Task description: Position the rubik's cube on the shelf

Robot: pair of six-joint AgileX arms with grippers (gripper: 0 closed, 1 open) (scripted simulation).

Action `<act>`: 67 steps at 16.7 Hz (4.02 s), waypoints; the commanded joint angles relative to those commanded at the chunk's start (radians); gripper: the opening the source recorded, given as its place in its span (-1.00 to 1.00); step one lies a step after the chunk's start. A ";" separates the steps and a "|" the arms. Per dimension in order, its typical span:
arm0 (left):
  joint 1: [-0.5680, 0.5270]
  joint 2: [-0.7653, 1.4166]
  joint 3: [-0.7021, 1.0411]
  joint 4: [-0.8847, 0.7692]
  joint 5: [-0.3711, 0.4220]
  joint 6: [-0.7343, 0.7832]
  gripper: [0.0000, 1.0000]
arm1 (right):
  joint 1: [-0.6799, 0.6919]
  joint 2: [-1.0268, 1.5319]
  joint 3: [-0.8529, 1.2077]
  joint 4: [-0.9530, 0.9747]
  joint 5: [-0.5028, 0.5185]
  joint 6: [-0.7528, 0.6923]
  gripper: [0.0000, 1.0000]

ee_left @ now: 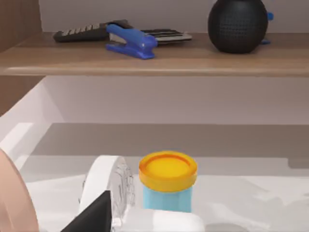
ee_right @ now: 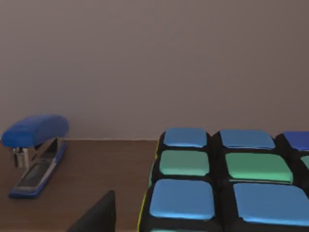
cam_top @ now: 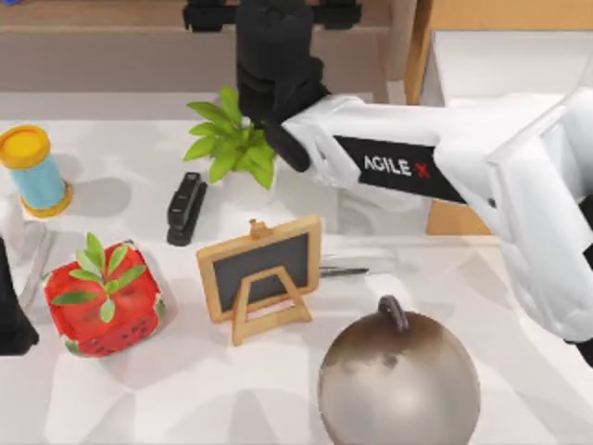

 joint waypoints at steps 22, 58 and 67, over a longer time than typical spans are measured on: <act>0.000 0.000 0.000 0.000 0.000 0.000 1.00 | -0.172 -0.547 -1.649 1.033 -0.448 -1.298 1.00; 0.000 0.000 0.000 0.000 0.000 0.000 1.00 | -0.382 -0.571 -1.670 0.977 -0.383 -1.486 -0.81; 0.000 0.000 0.000 0.000 0.000 0.000 1.00 | -0.382 -0.571 -1.670 0.977 -0.383 -1.486 -1.00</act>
